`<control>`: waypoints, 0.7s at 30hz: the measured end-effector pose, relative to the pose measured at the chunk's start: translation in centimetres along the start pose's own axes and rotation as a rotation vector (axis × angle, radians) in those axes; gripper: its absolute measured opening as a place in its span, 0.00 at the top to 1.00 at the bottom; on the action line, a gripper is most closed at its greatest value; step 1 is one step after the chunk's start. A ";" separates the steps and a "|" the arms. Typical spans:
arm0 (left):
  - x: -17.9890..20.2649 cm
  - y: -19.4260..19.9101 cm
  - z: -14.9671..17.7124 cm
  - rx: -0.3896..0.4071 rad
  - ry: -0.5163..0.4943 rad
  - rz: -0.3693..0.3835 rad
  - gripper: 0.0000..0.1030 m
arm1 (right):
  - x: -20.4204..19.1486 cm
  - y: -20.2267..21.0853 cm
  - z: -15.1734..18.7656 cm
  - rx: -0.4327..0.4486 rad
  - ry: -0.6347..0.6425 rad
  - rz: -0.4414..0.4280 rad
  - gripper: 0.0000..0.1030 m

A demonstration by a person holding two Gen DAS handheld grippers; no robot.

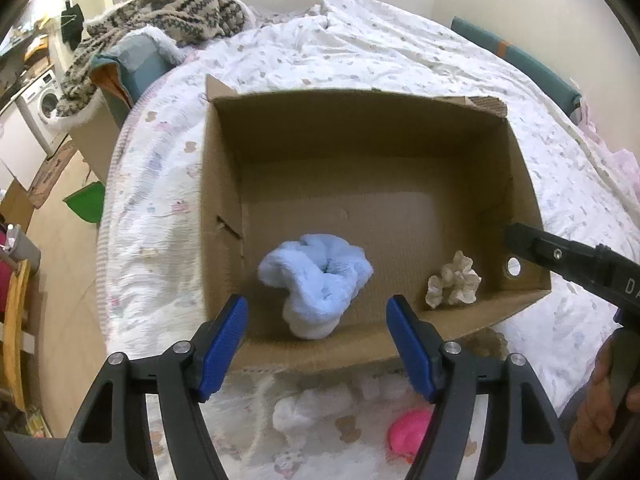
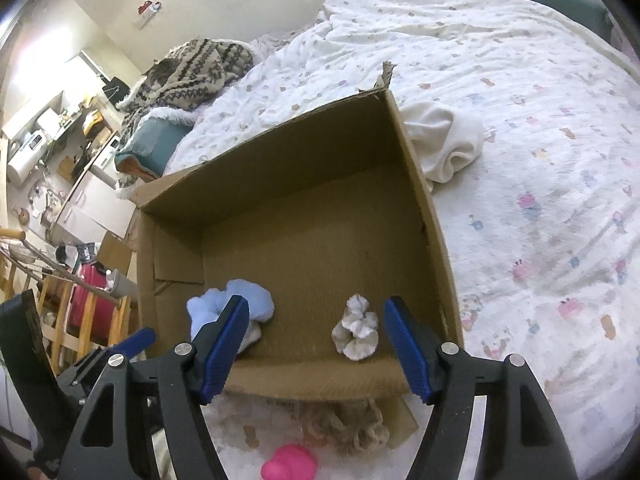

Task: Organize soft objects
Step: 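Move the left tool to the white cloth while the right tool approaches the pink duck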

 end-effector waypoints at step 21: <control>-3.3 5.1 4.9 0.005 0.114 -0.021 0.33 | -0.3 4.7 5.1 0.001 -0.024 -0.007 0.28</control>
Point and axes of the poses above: each gripper's, at about its wrist camera, not at the fingertips, and y roughly against the way its jaws point, x to its right, z to its underside, the point moved 4 cm from there along -y, roughly the way its jaws point, and after that the axes turned 2 degrees about x, right-handed, at the moved point
